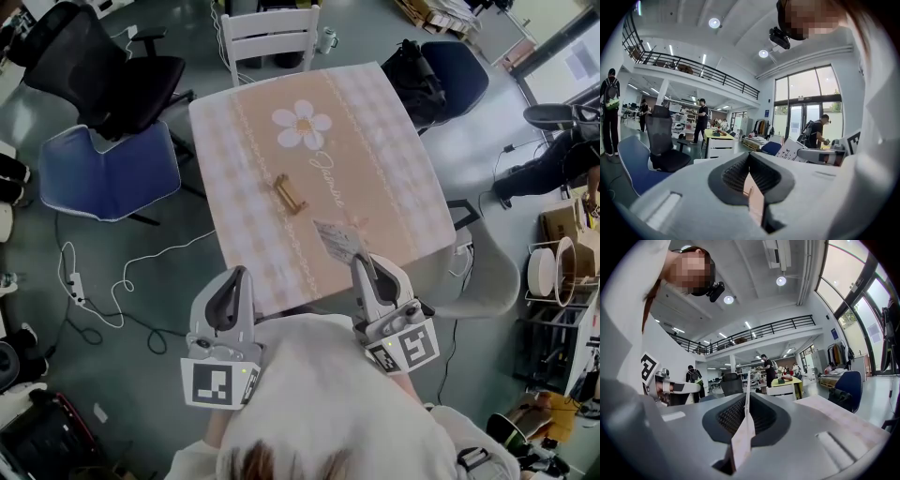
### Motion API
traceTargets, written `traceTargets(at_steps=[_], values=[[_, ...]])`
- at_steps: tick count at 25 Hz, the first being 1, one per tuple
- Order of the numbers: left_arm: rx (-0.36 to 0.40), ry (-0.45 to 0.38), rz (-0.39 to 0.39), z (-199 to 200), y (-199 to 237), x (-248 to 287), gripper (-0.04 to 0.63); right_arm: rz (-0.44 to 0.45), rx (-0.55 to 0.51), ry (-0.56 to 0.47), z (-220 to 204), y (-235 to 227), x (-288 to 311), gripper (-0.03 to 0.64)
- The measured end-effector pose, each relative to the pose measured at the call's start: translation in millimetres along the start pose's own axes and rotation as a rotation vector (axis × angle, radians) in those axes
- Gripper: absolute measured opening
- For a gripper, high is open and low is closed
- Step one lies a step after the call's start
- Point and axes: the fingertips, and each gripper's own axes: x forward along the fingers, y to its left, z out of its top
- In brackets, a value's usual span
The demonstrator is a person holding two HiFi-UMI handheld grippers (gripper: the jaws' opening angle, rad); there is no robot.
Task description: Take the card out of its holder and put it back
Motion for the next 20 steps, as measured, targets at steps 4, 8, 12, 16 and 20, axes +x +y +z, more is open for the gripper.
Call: traceTargets(at_steps=[4, 8, 12, 16, 20], values=[[0.001, -0.005, 0.001, 2.2, 2.0, -0.4, 0.000, -0.004, -0.011, 0.004, 0.4, -0.1, 1.3, 0.015], [-0.001, -0.001, 0.001, 0.6, 5.1, -1.4, 0.000, -0.022, -0.004, 0.010, -1.0, -1.4, 2.9, 0.015], [0.003, -0.003, -0.007, 0.1, 6.5, -1.1, 0.000, -0.026, 0.006, 0.010, -1.8, -0.3, 5.0, 0.015], [0.019, 0.013, -0.009, -2.1, 8.5, -0.4, 0.000, -0.023, 0.002, 0.017, -3.1, 3.6, 6.2, 0.015], [0.026, 0.015, -0.022, -5.3, 13.0, -3.3, 0.000, -0.024, 0.018, 0.019, -3.4, 6.3, 7.5, 0.015]])
